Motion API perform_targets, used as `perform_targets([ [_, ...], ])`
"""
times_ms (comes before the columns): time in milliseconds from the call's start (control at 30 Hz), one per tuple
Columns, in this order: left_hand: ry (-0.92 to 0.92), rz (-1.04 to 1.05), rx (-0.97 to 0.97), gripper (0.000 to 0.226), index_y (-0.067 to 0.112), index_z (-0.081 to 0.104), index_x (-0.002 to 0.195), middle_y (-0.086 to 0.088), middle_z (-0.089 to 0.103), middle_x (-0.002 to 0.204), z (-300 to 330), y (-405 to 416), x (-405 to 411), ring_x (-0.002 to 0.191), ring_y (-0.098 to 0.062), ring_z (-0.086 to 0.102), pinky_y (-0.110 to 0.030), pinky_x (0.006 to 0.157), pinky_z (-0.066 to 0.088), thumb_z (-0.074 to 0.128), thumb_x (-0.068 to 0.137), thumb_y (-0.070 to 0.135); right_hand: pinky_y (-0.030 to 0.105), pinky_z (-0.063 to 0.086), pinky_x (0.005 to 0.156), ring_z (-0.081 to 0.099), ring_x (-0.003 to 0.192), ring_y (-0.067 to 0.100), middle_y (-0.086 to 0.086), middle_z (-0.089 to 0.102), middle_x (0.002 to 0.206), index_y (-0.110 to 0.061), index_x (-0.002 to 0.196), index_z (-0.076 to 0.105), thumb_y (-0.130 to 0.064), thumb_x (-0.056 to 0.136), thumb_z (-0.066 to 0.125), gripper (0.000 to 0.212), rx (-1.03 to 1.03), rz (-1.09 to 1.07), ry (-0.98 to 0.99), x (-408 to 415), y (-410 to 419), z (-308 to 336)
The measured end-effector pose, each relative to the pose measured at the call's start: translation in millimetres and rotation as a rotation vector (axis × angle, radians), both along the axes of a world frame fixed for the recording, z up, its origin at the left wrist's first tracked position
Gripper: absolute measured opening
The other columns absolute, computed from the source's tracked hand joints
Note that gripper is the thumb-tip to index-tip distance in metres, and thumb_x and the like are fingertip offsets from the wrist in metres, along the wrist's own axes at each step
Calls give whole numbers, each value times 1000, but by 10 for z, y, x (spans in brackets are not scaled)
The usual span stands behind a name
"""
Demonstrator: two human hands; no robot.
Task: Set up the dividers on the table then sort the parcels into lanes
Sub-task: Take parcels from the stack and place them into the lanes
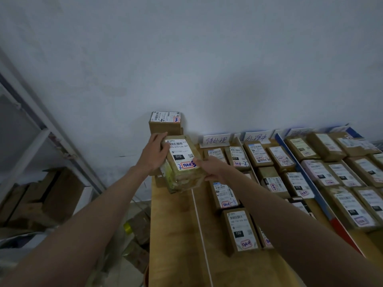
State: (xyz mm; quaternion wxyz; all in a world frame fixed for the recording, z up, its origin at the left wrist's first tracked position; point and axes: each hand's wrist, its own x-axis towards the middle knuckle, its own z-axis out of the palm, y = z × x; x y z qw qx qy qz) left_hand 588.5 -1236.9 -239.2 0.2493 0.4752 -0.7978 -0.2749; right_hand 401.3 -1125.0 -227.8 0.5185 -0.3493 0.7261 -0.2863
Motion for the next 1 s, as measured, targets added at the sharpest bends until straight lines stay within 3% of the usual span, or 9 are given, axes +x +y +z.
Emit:
perform_targets([
  [100, -63, -54, -8, 52, 18, 31, 152, -1, 31, 153, 76, 69, -53, 127, -19, 47, -31, 99, 39, 38, 104, 37, 41, 57, 89, 69, 98, 25, 11, 70, 109, -6, 113, 60, -41, 98, 53, 38, -46, -29, 16, -25, 107, -15],
  [200, -116, -49, 5, 56, 21, 24, 154, 0, 25, 158, 113, 134, -106, 133, -24, 45, -43, 107, 39, 33, 104, 44, 33, 60, 75, 70, 87, 22, 10, 70, 101, -3, 111, 60, -38, 99, 52, 38, -67, -95, 14, -89, 246, 14],
  [300, -219, -37, -27, 61, 22, 25, 153, -2, 25, 158, 95, 257, -181, 135, -29, 43, -54, 107, 39, 26, 101, 53, 35, 60, 79, 69, 84, 21, 9, 69, 96, -2, 110, 59, -37, 100, 51, 37, -87, -159, 81, -228, 403, 11],
  [467, -332, -83, -98, 50, 16, 44, 141, -5, 42, 146, 6, 680, -363, 127, -28, 48, -45, 99, 44, 29, 104, 45, 41, 59, 86, 68, 98, 29, 14, 67, 108, -2, 117, 57, -37, 100, 50, 40, -57, -198, 199, -503, 807, 26],
  [600, -441, -157, -58, 61, 17, 55, 125, -6, 53, 129, -176, 1045, -436, 107, -25, 57, -44, 86, 52, 18, 97, 56, 41, 59, 84, 69, 92, 25, 9, 68, 102, -2, 115, 60, -41, 97, 55, 43, -54, -261, 166, -719, 1180, -65],
  [733, -493, -183, -33, 51, 14, 52, 132, -8, 52, 132, -361, 1523, -503, 113, -29, 56, -46, 89, 50, 26, 103, 47, 37, 61, 75, 69, 95, 26, 12, 68, 112, -3, 122, 58, -46, 95, 57, 51, -23, -271, 170, -864, 1595, -207],
  [867, -550, -158, 6, 49, 11, 51, 135, -11, 51, 137, -506, 2042, -555, 122, -32, 52, -45, 96, 46, 31, 104, 43, 45, 59, 84, 69, 98, 27, 12, 65, 115, -2, 125, 53, -41, 95, 58, 49, -1, -257, 81, -965, 2056, -341],
  [1000, -595, -134, 41, 49, 11, 52, 134, -11, 50, 137, -670, 2594, -593, 122, -32, 52, -40, 97, 44, 33, 103, 44, 42, 59, 83, 68, 99, 27, 12, 66, 116, -2, 125, 57, -40, 95, 60, 49, 25, -183, 75, -1033, 2575, -521],
])
